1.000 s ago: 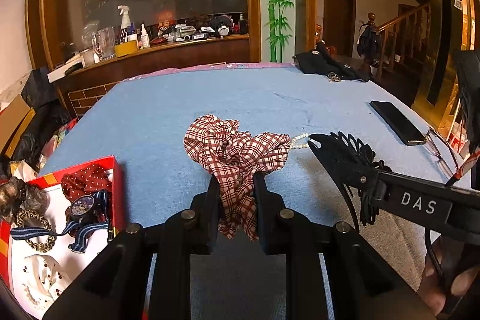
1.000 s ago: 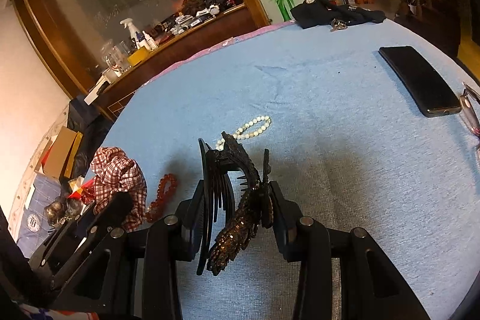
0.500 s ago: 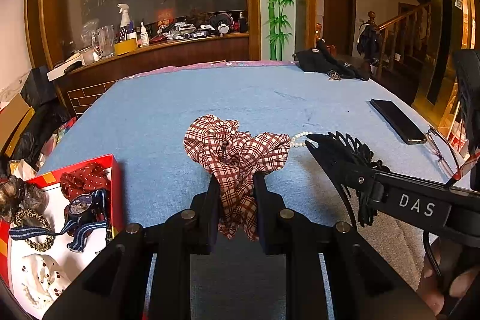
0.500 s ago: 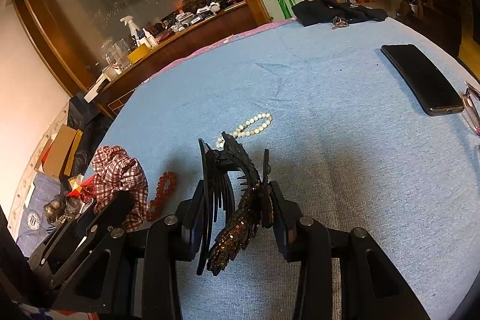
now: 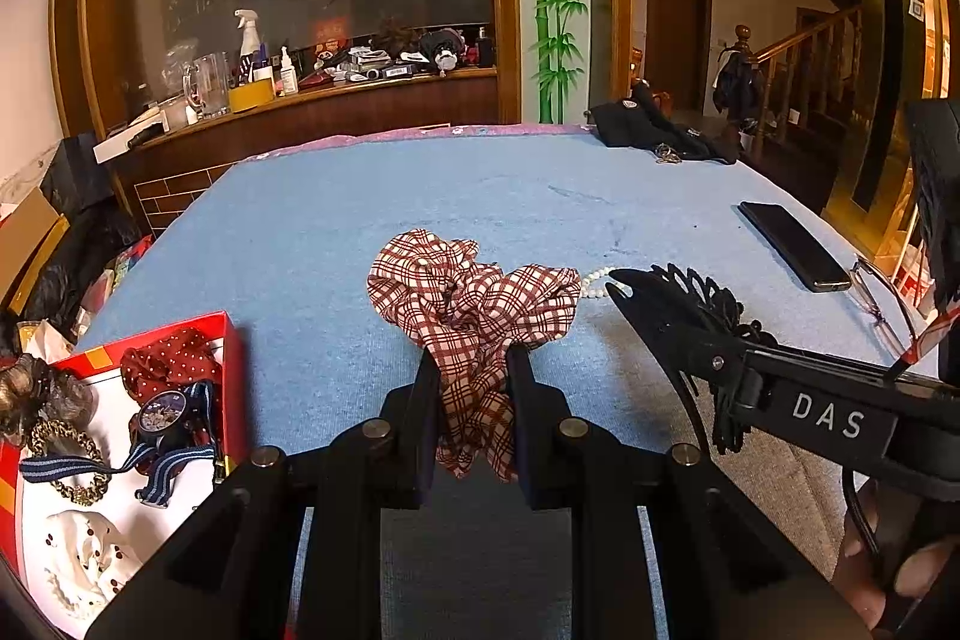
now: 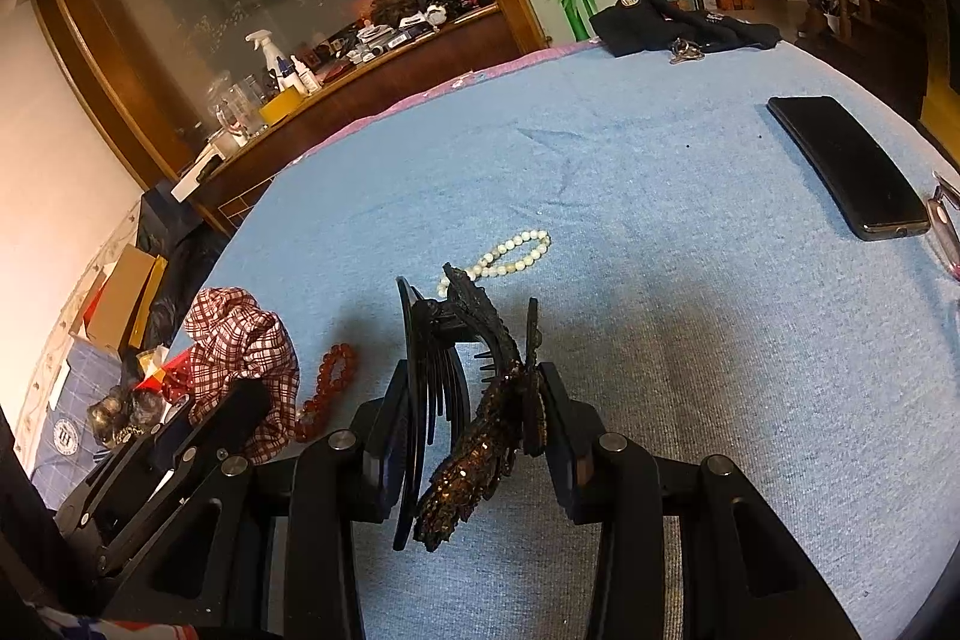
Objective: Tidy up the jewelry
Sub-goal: 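Hold the plaid scrunchie and black comb raised above the table, then carry the plaid scrunchie and black comb over the white box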
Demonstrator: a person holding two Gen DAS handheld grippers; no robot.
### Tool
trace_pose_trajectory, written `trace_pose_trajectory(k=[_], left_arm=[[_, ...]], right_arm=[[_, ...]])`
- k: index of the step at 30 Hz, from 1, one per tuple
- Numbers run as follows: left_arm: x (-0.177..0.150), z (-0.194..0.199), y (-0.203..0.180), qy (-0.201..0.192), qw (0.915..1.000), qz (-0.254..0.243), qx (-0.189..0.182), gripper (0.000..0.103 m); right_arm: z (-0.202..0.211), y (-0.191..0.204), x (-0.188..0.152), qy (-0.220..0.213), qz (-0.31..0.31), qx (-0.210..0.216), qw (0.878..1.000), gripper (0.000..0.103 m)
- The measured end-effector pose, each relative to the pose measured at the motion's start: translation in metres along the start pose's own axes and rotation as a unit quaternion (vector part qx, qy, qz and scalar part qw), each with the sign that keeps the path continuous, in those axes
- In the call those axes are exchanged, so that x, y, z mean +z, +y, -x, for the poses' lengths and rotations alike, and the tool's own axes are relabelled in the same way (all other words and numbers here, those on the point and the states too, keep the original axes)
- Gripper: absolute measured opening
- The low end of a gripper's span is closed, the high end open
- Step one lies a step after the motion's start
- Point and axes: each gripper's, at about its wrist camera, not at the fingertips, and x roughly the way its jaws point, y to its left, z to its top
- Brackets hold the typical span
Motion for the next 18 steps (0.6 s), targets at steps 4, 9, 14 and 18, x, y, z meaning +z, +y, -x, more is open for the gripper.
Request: trace_pose_trajectory(k=[4, 9, 14, 18], left_arm=[[0.0006, 0.0011, 0.0004, -0.003, 1.0000, 0.001, 0.000, 0.018], [0.0021, 0.0036, 0.0006, -0.006, 1.0000, 0.001, -0.003, 0.018], [0.0010, 0.0057, 0.0019, -0.007, 1.0000, 0.003, -0.004, 0.019], [0.0009, 0.0068, 0.0036, -0.006, 1.0000, 0.006, -0.002, 0.019]], right_arm=[[-0.0001, -0.0011, 0.0006, -0.001, -0.002, -0.002, 1.000, 0.042], [0.0006, -0.0028, 0.0022, -0.004, -0.004, -0.004, 1.000, 0.042], [-0.0019, -0.0033, 0.0015, -0.001, -0.003, -0.008, 1.000, 0.042], [-0.0028, -0.0046, 0.0009, 0.000, -0.003, -0.009, 1.000, 0.042]])
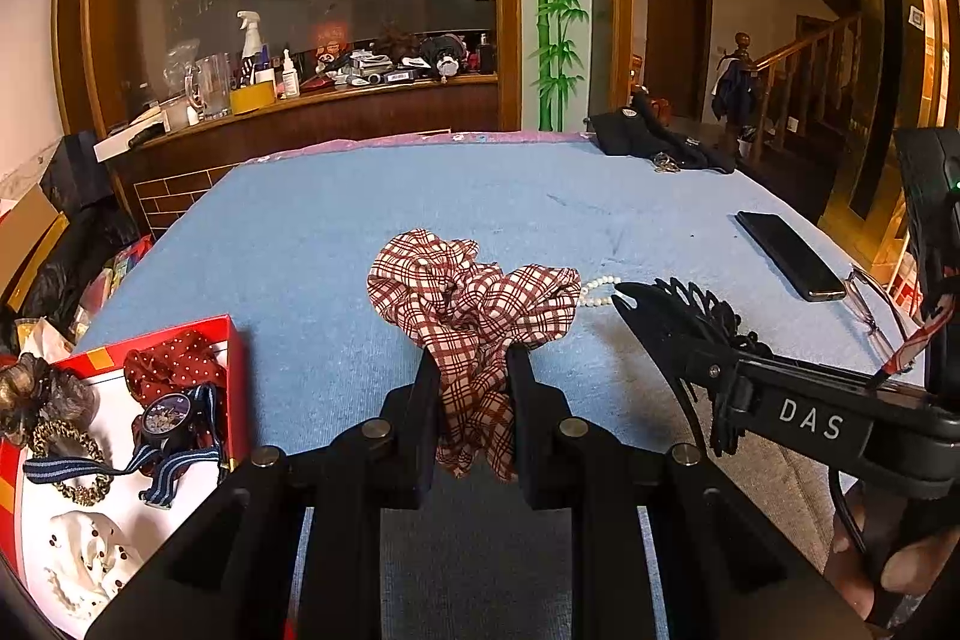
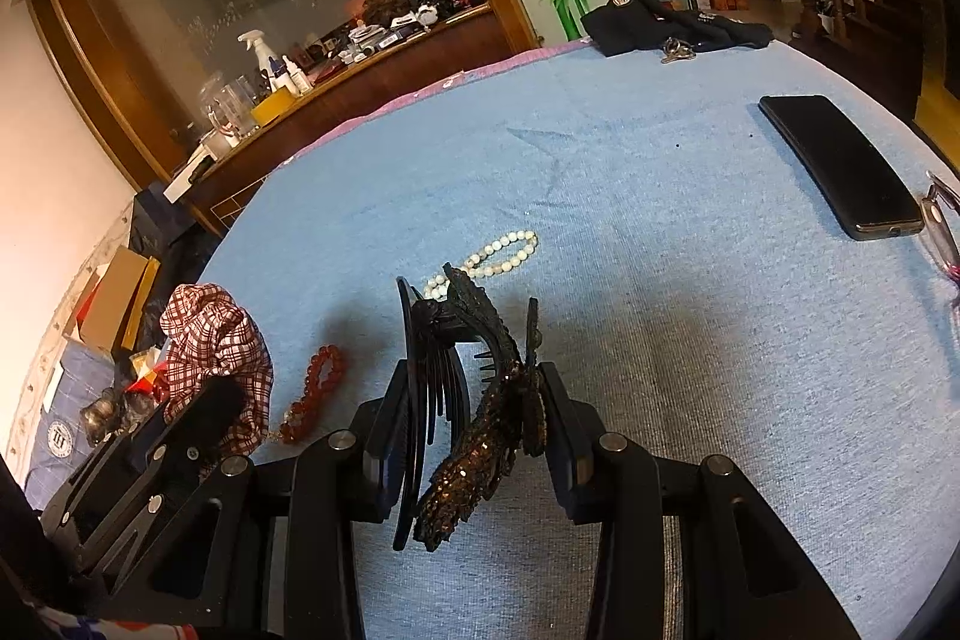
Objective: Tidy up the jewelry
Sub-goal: 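Carry the plaid scrunchie and black comb over the white box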
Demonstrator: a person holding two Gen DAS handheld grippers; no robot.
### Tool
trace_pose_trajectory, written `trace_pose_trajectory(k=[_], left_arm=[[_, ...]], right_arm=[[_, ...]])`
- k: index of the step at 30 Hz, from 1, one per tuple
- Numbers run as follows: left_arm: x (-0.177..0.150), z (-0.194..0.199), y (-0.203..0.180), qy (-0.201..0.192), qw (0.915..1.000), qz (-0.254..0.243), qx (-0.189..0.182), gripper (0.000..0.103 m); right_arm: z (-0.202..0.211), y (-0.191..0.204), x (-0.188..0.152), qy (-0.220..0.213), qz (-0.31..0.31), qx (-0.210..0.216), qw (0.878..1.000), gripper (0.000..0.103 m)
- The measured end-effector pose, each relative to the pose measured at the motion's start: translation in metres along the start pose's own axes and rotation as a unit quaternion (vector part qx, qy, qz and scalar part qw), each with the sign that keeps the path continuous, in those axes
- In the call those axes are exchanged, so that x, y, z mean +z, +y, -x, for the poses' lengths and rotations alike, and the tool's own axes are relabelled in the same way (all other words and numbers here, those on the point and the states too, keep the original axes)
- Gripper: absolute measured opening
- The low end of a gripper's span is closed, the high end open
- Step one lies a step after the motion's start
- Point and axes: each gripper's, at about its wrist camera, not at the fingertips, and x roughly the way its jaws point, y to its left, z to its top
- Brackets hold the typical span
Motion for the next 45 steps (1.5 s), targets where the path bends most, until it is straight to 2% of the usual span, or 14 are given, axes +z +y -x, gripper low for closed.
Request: trace_pose_trajectory(k=[7, 12, 20, 25, 32, 39, 45], left_arm=[[0.001, 0.000, 0.001, 0.001, 1.0000, 0.005, -0.002, 0.019], [0.004, 0.003, 0.007, 0.006, 0.9998, 0.018, -0.002, 0.019], [-0.005, 0.058, 0.029, -0.007, 0.9992, 0.036, -0.017, 0.019], [-0.018, 0.104, 0.053, -0.029, 0.9989, 0.038, -0.006, 0.021], [-0.038, 0.141, 0.096, -0.046, 0.9968, 0.056, 0.034, 0.022], [-0.063, 0.152, 0.150, -0.045, 0.9925, 0.084, 0.076, 0.022], [-0.084, 0.143, 0.195, -0.021, 0.9875, 0.124, 0.095, 0.022]], right_arm=[[-0.001, 0.000, -0.001, 0.001, 0.001, 0.002, 1.000, 0.042], [0.003, -0.002, -0.003, -0.005, -0.008, -0.013, 1.000, 0.042], [0.054, 0.008, -0.035, -0.031, -0.032, 0.012, 0.999, 0.042], [0.078, 0.037, -0.062, -0.026, -0.021, 0.048, 0.998, 0.042], [0.090, 0.098, -0.082, -0.022, 0.043, 0.080, 0.996, 0.042], [0.072, 0.148, -0.101, 0.009, 0.078, 0.106, 0.991, 0.043], [0.053, 0.188, -0.113, 0.031, 0.114, 0.113, 0.987, 0.043]])
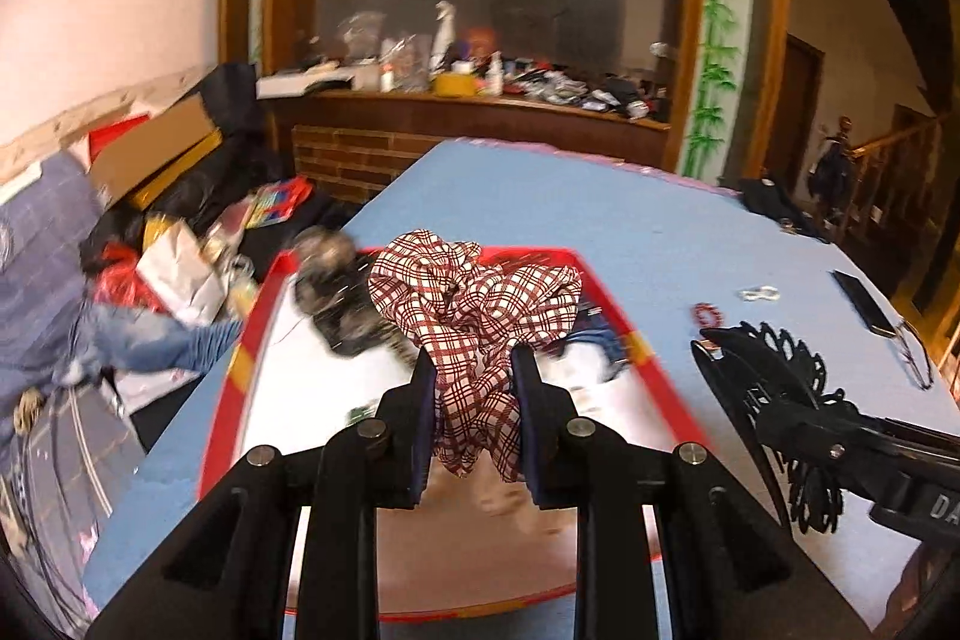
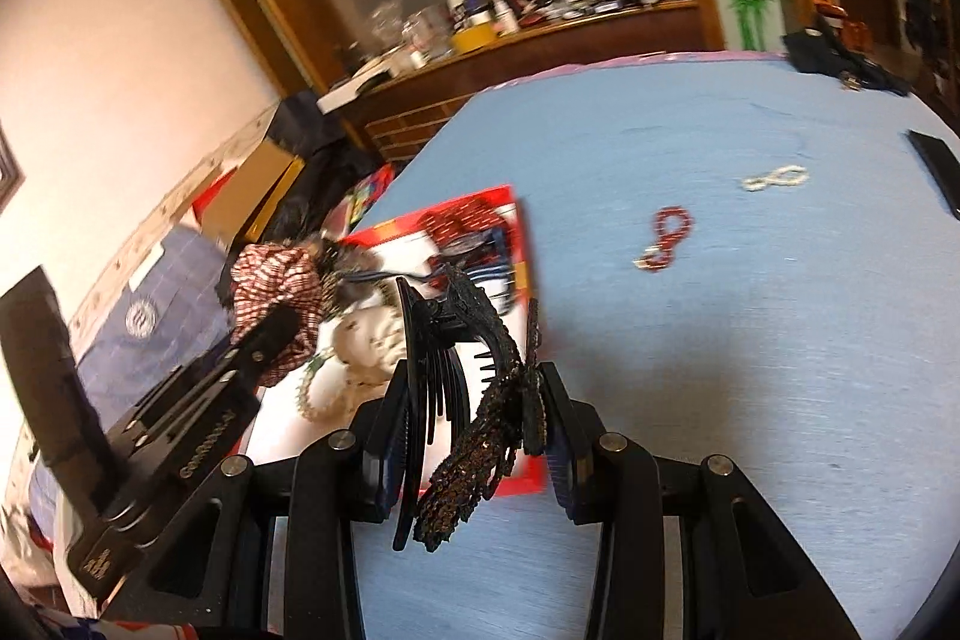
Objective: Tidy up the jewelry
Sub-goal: 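Carry the plaid scrunchie and black comb over the white box, then lower both items into the box and open both grippers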
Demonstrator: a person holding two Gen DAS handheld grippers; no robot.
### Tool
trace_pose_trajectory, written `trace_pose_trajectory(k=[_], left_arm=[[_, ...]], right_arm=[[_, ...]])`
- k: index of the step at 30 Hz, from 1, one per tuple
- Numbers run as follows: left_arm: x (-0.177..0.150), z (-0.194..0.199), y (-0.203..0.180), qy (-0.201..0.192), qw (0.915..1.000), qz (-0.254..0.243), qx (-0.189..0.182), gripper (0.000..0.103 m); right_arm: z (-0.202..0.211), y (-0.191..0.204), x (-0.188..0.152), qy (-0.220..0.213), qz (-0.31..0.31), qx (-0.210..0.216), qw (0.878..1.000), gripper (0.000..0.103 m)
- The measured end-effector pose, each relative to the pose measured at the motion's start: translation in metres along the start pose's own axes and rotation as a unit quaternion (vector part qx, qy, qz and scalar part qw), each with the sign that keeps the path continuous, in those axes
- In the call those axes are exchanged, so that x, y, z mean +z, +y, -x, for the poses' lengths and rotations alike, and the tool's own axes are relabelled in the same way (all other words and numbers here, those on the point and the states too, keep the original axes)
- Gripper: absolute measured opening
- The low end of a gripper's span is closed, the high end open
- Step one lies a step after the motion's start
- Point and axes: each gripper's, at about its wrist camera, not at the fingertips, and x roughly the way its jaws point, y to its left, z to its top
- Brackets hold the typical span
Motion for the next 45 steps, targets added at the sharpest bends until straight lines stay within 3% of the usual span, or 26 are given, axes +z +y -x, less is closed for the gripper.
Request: trace_pose_trajectory(k=[12, 20, 45], left_arm=[[-0.015, -0.029, 0.035, 0.042, 0.9985, 0.030, 0.018, 0.022], [-0.017, -0.045, 0.049, 0.080, 0.9945, 0.066, 0.006, 0.022], [-0.016, -0.042, 0.046, 0.076, 0.9952, 0.056, 0.025, 0.025]], right_arm=[[-0.057, 0.035, -0.003, 0.040, 0.032, 0.000, 0.999, 0.043], [-0.076, 0.039, 0.001, 0.048, 0.037, -0.011, 0.998, 0.043], [-0.093, 0.034, -0.003, 0.061, 0.029, -0.016, 0.998, 0.042]])
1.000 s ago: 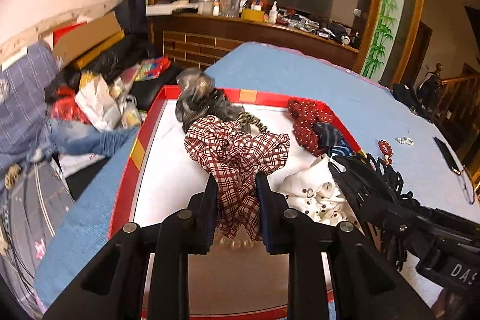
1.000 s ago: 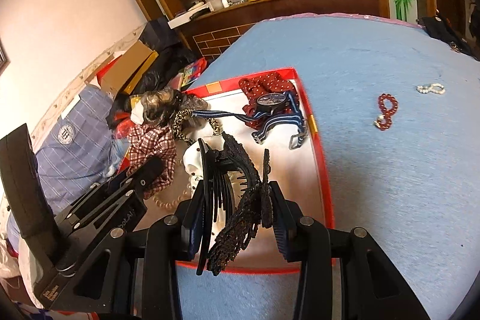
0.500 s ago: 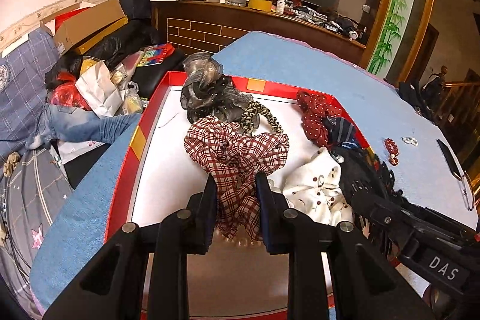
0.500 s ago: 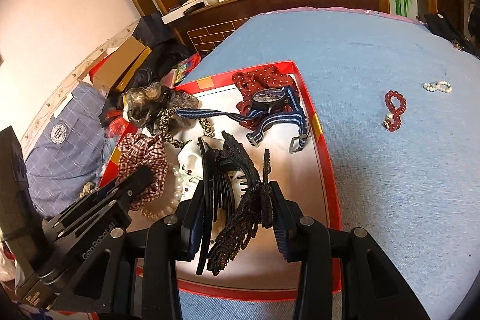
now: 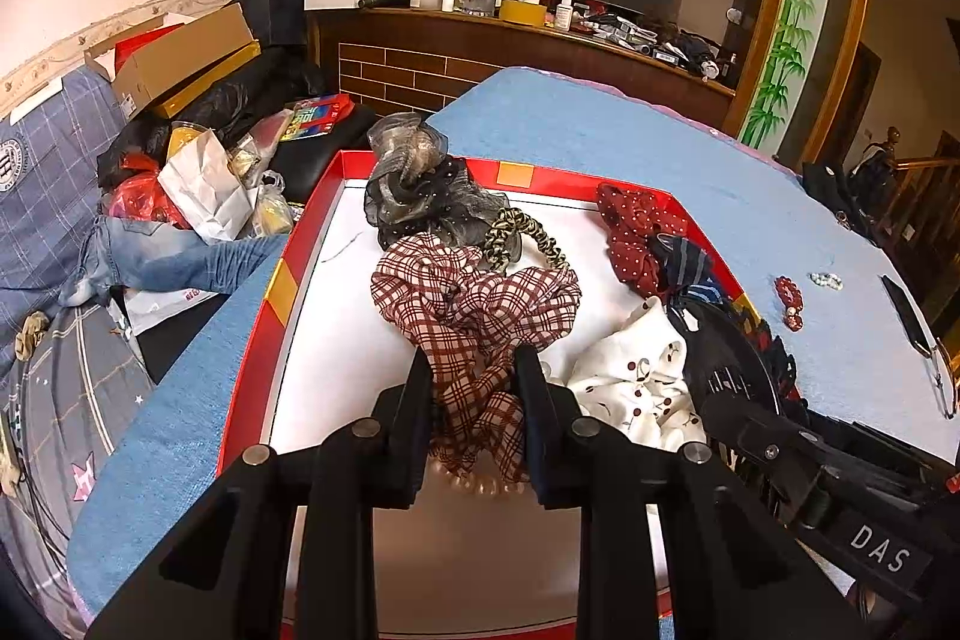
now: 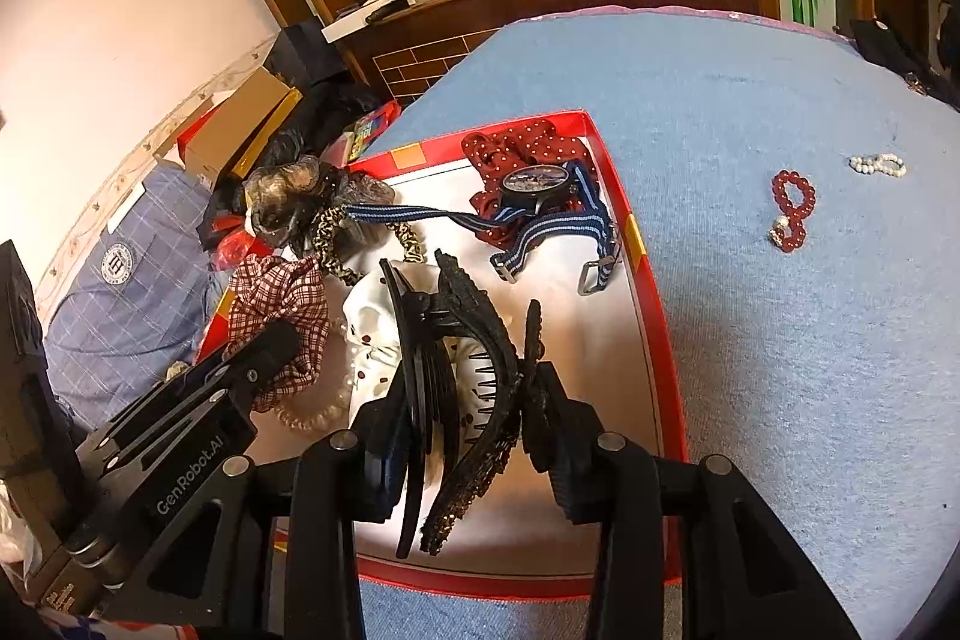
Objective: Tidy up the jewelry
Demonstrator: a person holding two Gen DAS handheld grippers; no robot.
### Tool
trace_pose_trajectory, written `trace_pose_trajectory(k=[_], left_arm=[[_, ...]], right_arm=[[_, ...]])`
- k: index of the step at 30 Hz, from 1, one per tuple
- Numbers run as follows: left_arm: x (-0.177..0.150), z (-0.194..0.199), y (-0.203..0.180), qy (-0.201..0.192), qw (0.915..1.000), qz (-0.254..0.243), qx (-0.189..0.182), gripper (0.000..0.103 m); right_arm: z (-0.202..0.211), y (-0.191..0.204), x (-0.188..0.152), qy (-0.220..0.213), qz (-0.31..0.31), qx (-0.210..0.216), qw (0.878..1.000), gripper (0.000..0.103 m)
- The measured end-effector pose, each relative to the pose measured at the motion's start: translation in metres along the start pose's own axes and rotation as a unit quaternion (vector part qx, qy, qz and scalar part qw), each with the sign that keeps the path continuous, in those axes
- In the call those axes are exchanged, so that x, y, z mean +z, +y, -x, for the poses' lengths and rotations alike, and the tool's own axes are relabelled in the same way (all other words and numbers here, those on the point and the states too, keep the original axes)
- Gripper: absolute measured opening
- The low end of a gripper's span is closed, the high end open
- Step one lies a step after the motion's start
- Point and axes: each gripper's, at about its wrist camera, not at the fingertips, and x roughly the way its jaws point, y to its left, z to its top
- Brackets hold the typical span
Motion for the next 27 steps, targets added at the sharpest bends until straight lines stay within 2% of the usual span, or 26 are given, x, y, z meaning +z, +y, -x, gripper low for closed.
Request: trace_pose_trajectory(k=[7, 8, 9, 11, 17, 18, 20, 21, 24, 27], left_arm=[[0.000, 0.003, 0.001, -0.005, 1.0000, 0.001, 0.008, 0.032], [0.000, 0.002, 0.001, -0.005, 0.9999, 0.001, 0.009, 0.035], [0.000, 0.002, 0.001, -0.005, 0.9999, 0.002, 0.012, 0.042], [0.000, 0.003, 0.003, -0.008, 0.9999, 0.006, 0.014, 0.049], [0.004, 0.016, 0.011, -0.038, 0.9986, 0.016, 0.033, 0.058], [0.006, 0.022, 0.014, -0.049, 0.9981, 0.019, 0.034, 0.062], [0.011, 0.037, 0.020, -0.070, 0.9966, 0.025, 0.037, 0.080], [0.012, 0.048, 0.024, -0.087, 0.9950, 0.028, 0.041, 0.092], [0.008, 0.076, 0.030, -0.135, 0.9898, 0.014, 0.045, 0.096], [0.001, 0.091, 0.032, -0.126, 0.9912, -0.009, 0.041, 0.103]], right_arm=[[0.003, 0.000, -0.002, 0.002, 0.002, 0.003, 1.000, 0.043], [0.004, 0.001, -0.003, 0.003, 0.003, 0.005, 1.000, 0.045], [0.005, 0.002, -0.003, 0.004, 0.005, 0.007, 1.000, 0.048], [0.008, 0.003, -0.004, 0.000, 0.008, 0.009, 1.000, 0.063], [0.032, 0.009, -0.004, -0.030, 0.022, 0.004, 0.999, 0.065], [0.039, 0.009, -0.004, -0.038, 0.024, 0.007, 0.999, 0.065], [0.055, 0.011, -0.006, -0.058, 0.028, 0.003, 0.998, 0.071], [0.067, 0.012, -0.008, -0.074, 0.032, -0.006, 0.997, 0.074], [0.092, 0.016, -0.020, -0.114, 0.044, -0.032, 0.992, 0.083], [0.110, 0.020, -0.038, -0.141, 0.057, -0.062, 0.986, 0.093]])
